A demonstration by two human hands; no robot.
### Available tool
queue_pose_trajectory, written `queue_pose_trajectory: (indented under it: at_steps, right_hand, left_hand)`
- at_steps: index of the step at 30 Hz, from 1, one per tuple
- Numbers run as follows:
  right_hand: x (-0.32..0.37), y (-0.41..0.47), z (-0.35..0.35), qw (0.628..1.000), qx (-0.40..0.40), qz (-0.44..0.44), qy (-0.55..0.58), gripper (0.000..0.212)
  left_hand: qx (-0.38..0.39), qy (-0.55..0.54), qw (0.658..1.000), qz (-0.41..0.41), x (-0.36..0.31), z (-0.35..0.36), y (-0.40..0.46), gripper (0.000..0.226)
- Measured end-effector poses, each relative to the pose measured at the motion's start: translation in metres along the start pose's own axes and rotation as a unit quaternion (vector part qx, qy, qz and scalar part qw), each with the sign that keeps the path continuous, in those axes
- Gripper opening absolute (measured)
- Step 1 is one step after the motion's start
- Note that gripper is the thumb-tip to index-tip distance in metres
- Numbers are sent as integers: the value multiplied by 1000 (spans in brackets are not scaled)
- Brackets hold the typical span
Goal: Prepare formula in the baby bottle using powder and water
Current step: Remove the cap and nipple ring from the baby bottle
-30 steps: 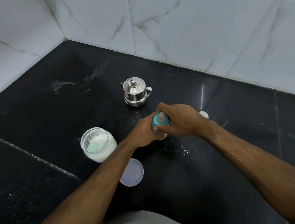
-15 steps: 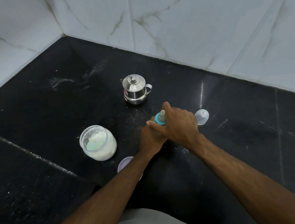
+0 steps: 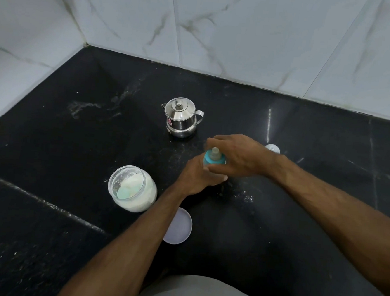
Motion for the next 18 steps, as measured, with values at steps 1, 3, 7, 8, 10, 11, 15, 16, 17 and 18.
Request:
queue_pose_trajectory:
  at_steps: [1,3,7,8,10,11,15,16,17,18]
  right_hand:
    - [0,0,-2,1000,17,3,0,39]
    - [-2,-3,-6,1000,21,14,-11,46]
    - [0,-9,-8,999,-11,34,-34,53]
    - [0,-11,-7,999,-13,42,-29,52]
    - [1,-13,-4,998,-12,55,-16,51]
    - [1,-13,-4,998,-10,61,-11,51]
    - [3,-17,-3,997,-9,74,-7,54]
    - [4,-18,-4,997,-17,78,-14,55]
    - [5,-19,-6,996,-27,85,-22,56]
    - [7,-20,-8,994,-37,93,-31,56]
  left_hand:
    - [-2,-8,1000,6,1,0,-1,37]
    - [-7,-22,1000,11,1,1,-2,40]
    - [-24,-65,997,20,2,4,-9,56]
    - [-33,-71,997,22,2,3,-12,63]
    - [-57,-86,995,20,0,1,-19,71]
    - [-74,-99,992,21,-2,-1,-23,73]
    - [-168,-125,977,27,-5,-7,-37,69]
    - [-183,-121,975,25,-6,-7,-39,67]
    - [-191,-114,975,23,-6,-6,-40,64]
    - [-195,-108,975,22,-7,-6,-39,61]
Point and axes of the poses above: each hand's wrist, its own y-axis towards the middle knuckle, its own z-axis out of the palm, x = y × z, the point moved 7 cm from there along y, towards the middle knuckle, and after that the axes turned 11 degrees about y, right-handed, at the moved point
